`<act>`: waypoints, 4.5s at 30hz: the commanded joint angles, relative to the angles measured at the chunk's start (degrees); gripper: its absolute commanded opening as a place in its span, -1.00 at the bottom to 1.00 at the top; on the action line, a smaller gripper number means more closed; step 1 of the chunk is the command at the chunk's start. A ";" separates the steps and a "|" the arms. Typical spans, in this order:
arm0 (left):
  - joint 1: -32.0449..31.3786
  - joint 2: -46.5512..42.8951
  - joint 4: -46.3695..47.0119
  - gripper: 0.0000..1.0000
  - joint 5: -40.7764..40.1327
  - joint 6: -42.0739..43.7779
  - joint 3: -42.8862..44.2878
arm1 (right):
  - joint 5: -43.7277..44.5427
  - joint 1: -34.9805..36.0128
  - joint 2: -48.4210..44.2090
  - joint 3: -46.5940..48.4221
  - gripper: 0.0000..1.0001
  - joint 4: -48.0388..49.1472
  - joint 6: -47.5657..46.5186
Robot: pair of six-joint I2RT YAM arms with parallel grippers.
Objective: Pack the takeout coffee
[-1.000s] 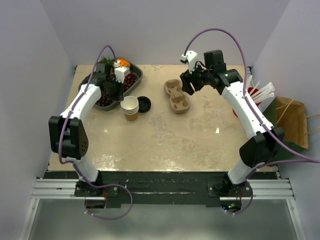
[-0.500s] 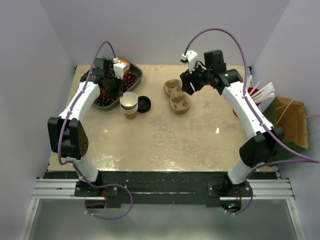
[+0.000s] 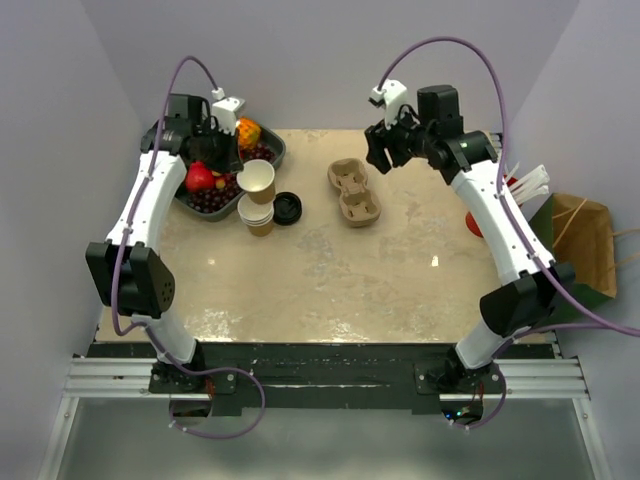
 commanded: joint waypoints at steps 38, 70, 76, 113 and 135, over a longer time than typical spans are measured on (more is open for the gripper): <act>-26.14 8.65 0.41 -1.00 12.73 20.70 -7.07 | 0.74 -6.04 -3.60 -4.17 0.30 0.91 6.38; -31.68 1.00 19.93 -1.00 1.21 14.10 -21.23 | 0.21 -6.04 -2.54 -5.67 0.34 2.40 6.99; -31.68 0.74 20.37 -1.00 1.21 13.83 -21.41 | 0.12 -6.04 -2.54 -5.94 0.34 2.67 7.08; -19.64 9.17 2.01 0.07 -6.53 19.53 0.75 | -1.37 -6.04 1.42 -1.19 0.38 4.77 7.26; -22.27 15.24 5.43 -0.40 -14.35 26.93 -7.17 | -0.40 -5.95 -4.04 -7.25 0.43 5.39 6.55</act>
